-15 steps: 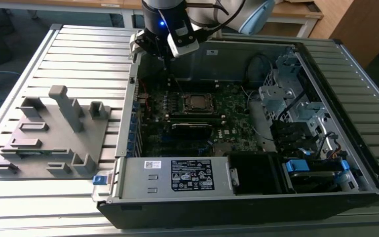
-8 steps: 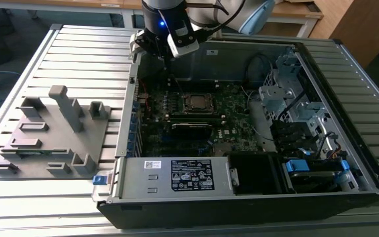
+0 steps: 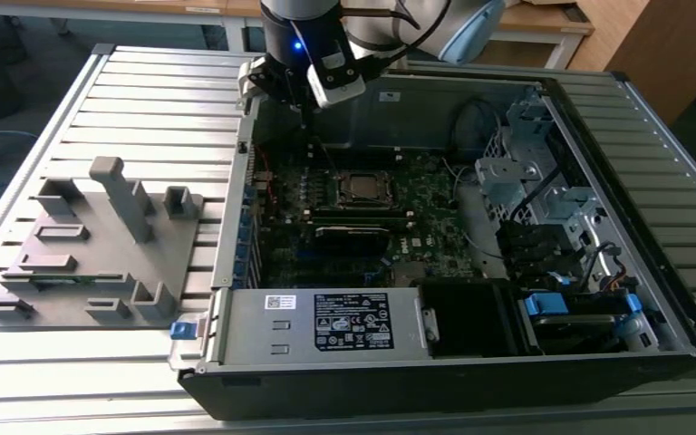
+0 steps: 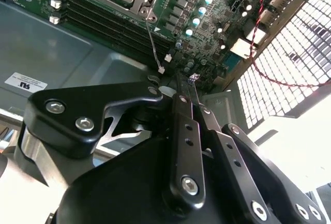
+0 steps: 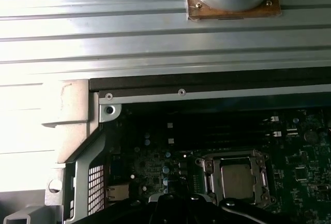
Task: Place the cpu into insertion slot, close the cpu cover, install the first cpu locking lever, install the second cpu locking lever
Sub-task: 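Install the first cpu locking lever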
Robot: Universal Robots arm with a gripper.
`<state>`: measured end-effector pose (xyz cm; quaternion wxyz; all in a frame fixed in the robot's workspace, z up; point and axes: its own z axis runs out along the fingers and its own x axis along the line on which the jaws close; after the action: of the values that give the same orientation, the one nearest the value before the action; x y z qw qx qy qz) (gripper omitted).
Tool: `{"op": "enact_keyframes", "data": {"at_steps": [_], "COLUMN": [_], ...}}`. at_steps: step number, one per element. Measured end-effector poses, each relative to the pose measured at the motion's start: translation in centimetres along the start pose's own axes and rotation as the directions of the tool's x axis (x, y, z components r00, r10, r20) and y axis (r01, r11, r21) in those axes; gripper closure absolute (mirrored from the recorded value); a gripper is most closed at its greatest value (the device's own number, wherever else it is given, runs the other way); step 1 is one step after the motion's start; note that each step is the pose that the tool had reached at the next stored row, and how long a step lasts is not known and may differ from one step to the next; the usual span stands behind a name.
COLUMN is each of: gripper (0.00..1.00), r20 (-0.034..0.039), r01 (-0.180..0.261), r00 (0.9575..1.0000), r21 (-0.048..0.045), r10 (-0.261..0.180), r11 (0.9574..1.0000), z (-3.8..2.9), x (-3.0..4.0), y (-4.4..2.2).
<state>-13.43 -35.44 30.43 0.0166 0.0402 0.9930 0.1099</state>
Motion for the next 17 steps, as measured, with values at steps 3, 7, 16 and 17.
{"op": "enact_keyframes", "data": {"at_steps": [3, 7, 16, 17], "gripper": [0.89, 0.89, 0.89, 0.89], "r20": [0.0002, 0.0000, -0.0022, -0.0022], "r01": [0.000, 0.000, -0.001, -0.001], "r00": [1.0000, 1.0000, 1.0000, 1.0000], "r21": [-0.0004, -0.0002, -0.0285, -0.0288], "r10": [0.000, 0.000, 0.001, 0.001], "r11": [1.0000, 1.0000, 0.9996, 0.9996], "z": [0.15, 0.83, 1.39, 1.41], "x": [0.00, 0.02, 0.03, 0.03], "y": [-0.03, -0.19, -0.33, -0.33]}}
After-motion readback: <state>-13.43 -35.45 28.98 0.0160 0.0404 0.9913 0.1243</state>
